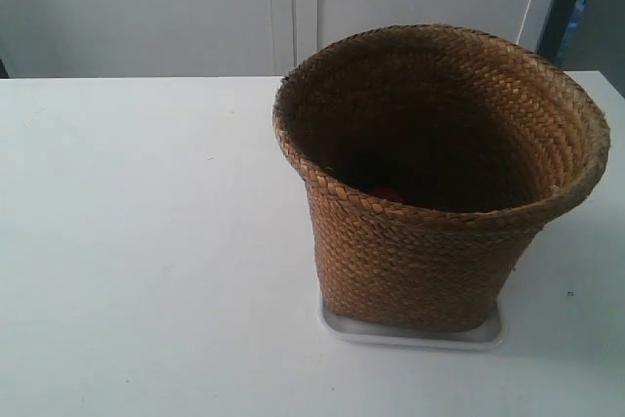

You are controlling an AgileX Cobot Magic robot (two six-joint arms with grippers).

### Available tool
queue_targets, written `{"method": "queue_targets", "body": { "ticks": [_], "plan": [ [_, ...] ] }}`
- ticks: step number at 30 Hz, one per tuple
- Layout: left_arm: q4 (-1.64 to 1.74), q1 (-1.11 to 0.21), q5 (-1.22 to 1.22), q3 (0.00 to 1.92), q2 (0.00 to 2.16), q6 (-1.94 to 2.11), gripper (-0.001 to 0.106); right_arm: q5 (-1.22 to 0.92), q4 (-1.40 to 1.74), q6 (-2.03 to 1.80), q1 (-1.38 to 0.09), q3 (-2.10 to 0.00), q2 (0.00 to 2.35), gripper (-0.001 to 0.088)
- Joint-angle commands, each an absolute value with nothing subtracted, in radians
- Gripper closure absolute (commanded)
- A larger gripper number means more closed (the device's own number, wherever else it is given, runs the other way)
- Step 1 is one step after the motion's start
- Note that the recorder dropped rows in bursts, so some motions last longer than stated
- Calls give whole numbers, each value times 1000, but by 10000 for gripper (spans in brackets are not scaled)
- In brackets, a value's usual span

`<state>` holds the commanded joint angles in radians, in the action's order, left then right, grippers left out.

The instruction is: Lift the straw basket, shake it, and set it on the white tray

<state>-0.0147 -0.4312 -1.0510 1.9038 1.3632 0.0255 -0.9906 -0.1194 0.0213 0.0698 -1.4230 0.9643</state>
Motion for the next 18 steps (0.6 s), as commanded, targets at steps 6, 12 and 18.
{"method": "queue_targets", "body": {
  "ticks": [6, 12, 18],
  "plan": [
    [-17, -431, -984, 1794, 1287, 26, 829, -1026, -199, 21, 70, -1423, 874, 217],
    [-19, -431, -840, 1635, 1168, 26, 1032, -1019, -207, 22, 70, -1423, 794, 447],
    [-26, -431, -689, 1461, 1054, 26, 1053, -1021, -244, 22, 70, -1405, 718, 816]
  ]
}}
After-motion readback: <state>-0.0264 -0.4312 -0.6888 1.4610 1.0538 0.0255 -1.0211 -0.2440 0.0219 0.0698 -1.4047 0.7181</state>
